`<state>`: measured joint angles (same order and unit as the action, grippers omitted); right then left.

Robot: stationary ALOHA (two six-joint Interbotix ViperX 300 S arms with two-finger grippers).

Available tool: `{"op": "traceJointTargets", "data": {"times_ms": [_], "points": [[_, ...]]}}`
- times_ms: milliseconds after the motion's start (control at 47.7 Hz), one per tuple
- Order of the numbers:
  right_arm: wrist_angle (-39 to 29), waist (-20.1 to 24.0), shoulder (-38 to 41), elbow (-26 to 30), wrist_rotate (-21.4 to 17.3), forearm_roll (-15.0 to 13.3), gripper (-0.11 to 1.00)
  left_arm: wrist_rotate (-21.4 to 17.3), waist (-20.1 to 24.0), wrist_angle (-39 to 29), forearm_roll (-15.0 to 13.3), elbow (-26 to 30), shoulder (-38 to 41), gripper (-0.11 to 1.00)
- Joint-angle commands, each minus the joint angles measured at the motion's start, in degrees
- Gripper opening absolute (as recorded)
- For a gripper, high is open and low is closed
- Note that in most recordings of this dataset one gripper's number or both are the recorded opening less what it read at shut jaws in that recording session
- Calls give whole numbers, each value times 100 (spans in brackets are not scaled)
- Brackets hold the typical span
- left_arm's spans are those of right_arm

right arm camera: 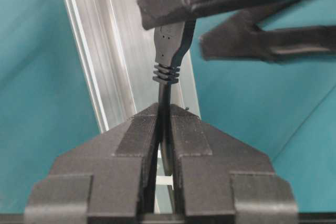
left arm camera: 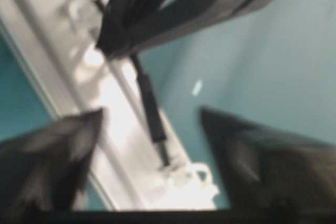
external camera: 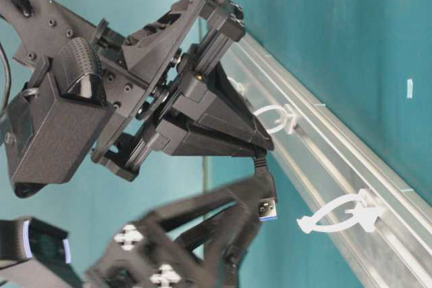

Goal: Pass the USB cable through three rings with both arms.
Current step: 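Regrasp the cable with the right gripper near the left gripper, then release the plug with the left gripper and swing it away left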

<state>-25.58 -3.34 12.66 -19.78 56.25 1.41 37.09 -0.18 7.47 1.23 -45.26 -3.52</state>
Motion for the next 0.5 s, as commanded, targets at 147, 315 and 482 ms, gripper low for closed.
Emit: {"op": "traceJointTargets", "data": {"times_ms": [147, 315, 482], "points": [[26, 26, 62, 9, 26, -431, 7, -211, -79, -44, 26, -246, -729, 95], [9, 88, 149, 0, 123, -633, 7, -246, -70, -132, 26, -703, -1503, 94], [18, 167, 202, -9, 176, -624, 7, -255, -79, -158, 26, -1099, -2312, 94]]}}
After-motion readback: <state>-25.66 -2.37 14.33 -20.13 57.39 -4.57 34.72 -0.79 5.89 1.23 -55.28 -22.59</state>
